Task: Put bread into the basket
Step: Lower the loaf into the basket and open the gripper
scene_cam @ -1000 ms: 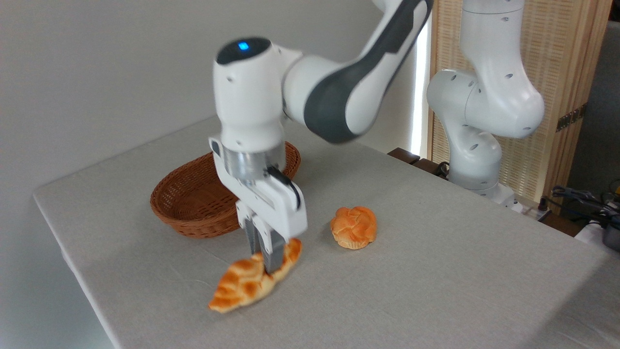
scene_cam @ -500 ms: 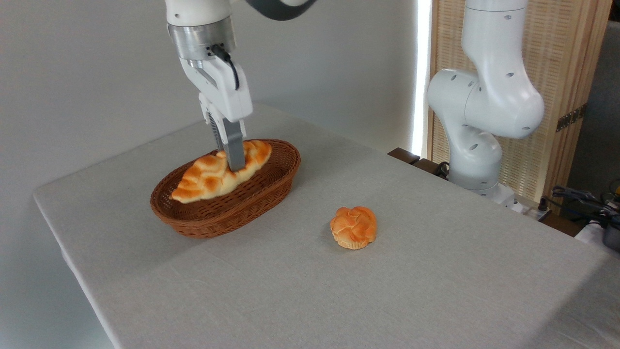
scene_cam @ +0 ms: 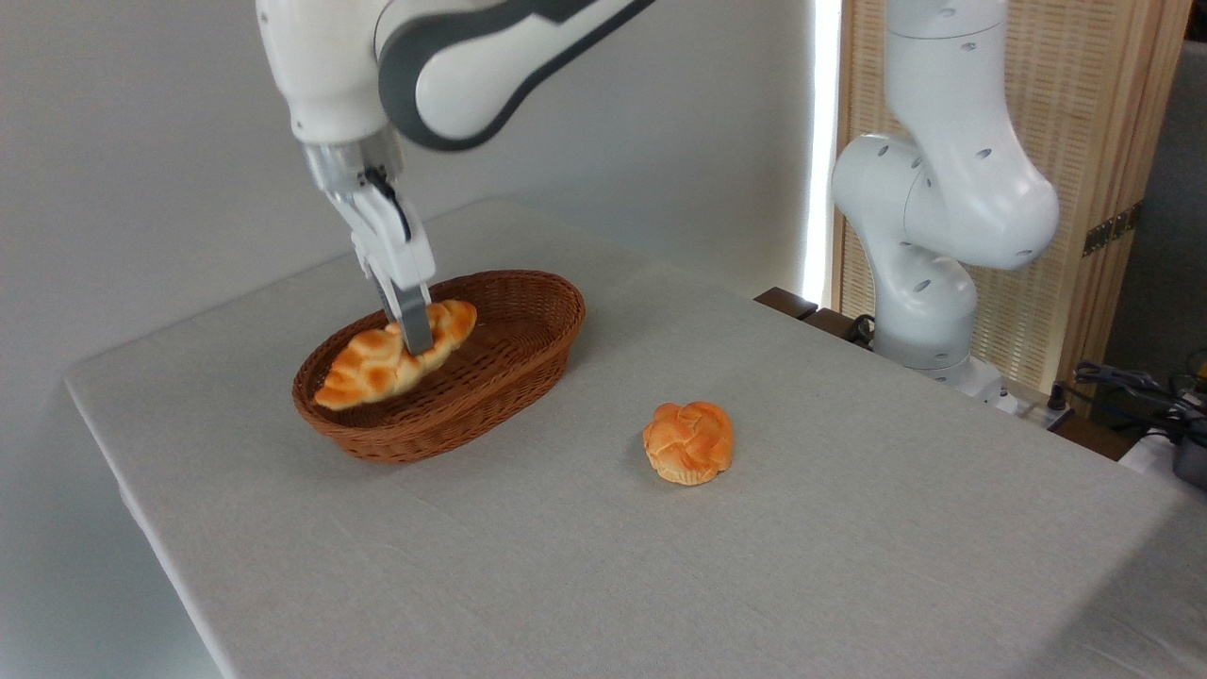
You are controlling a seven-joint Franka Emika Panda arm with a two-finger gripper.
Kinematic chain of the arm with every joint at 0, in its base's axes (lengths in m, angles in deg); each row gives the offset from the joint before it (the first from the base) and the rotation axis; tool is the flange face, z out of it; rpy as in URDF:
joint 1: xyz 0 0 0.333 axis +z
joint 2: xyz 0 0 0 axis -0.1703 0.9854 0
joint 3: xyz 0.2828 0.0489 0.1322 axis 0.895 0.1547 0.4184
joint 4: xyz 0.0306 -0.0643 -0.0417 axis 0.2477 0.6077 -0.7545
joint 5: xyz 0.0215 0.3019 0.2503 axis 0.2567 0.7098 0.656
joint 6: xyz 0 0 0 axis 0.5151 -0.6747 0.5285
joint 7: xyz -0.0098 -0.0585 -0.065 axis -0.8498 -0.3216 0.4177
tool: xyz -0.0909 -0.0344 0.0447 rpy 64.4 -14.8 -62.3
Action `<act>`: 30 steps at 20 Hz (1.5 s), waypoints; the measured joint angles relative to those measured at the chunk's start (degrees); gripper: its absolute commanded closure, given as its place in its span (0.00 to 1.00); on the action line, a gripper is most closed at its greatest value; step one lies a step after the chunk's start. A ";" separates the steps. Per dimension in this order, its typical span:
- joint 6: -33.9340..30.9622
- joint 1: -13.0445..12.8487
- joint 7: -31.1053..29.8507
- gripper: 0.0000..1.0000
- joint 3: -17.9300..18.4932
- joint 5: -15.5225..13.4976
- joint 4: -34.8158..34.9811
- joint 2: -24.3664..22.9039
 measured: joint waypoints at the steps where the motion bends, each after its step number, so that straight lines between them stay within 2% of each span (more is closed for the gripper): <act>1: 0.12 0.01 0.00 0.00 -0.09 0.08 0.02 1.06; 4: 0.33 0.18 0.02 0.00 -0.11 0.37 0.01 2.62; 13: 0.33 0.39 1.65 0.00 -0.12 0.48 -0.65 2.44; 19: 0.34 0.59 1.67 0.00 -0.06 0.50 -1.27 1.50; 24: 0.32 2.04 1.78 0.00 0.56 0.53 -2.31 -0.21; 26: 0.33 2.17 2.49 0.00 2.57 0.73 -2.61 -1.26; 30: -1.16 2.64 13.22 0.00 10.36 0.77 -3.07 -6.22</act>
